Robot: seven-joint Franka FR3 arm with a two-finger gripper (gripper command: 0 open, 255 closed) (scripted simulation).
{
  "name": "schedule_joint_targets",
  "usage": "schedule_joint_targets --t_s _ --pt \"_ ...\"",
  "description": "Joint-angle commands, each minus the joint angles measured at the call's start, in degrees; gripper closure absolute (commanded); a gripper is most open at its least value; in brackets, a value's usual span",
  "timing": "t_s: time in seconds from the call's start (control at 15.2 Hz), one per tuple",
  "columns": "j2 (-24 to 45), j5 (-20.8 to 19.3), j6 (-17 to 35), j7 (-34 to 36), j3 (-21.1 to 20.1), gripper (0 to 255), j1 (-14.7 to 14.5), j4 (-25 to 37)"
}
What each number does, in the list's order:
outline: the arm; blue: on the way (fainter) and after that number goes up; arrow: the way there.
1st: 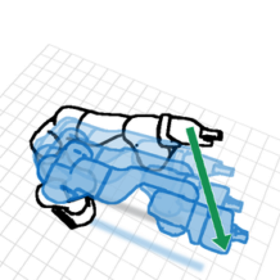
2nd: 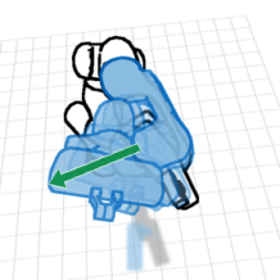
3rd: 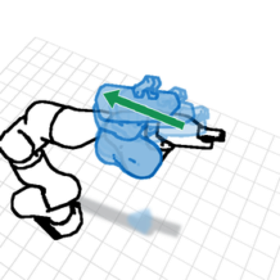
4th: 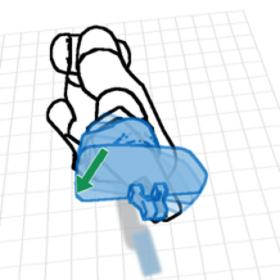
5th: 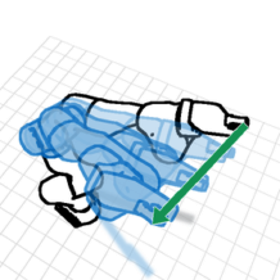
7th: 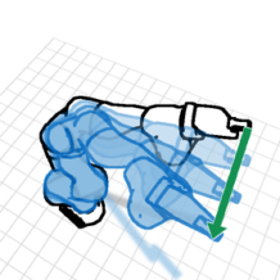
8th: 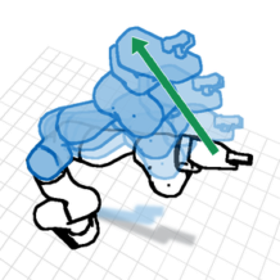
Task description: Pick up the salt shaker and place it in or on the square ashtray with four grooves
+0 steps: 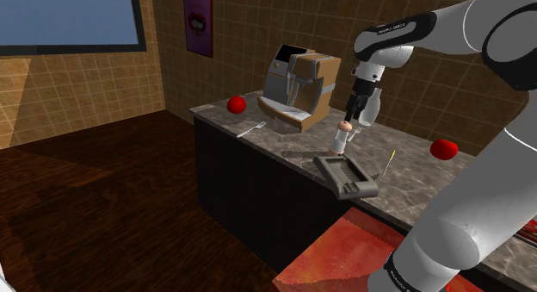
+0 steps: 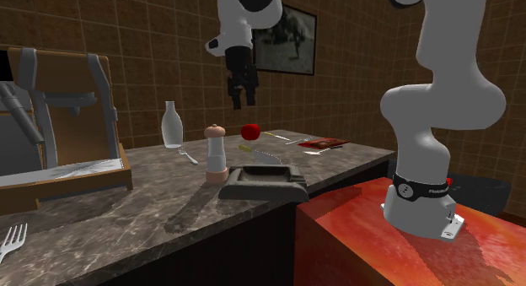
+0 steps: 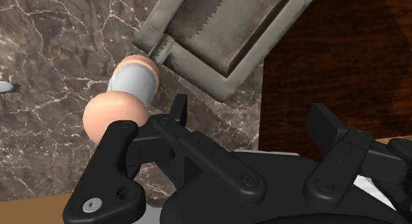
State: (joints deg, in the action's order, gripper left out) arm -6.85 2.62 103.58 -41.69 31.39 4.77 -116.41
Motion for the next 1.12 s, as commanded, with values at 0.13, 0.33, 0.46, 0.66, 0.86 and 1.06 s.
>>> schedule_joint_targets --t_s 0.13,0.33,0.46,0.66,0.86,1.06 --pt "9.5 5.0 0.5 -7.0 2.9 0 1.6 7.0" --pt "17.2 9.4 0.1 -11.9 3.9 0 4.1 13.3" --pt "22.4 12.3 -0.7 -14.7 4.0 0 6.3 18.0" --pt "25.9 14.2 -0.7 -16.4 3.6 0 8.0 20.6" --pt "26.1 14.5 1.5 -16.7 3.4 0 7.8 18.6" --pt "26.5 15.0 4.1 -17.0 3.1 0 7.5 16.4"
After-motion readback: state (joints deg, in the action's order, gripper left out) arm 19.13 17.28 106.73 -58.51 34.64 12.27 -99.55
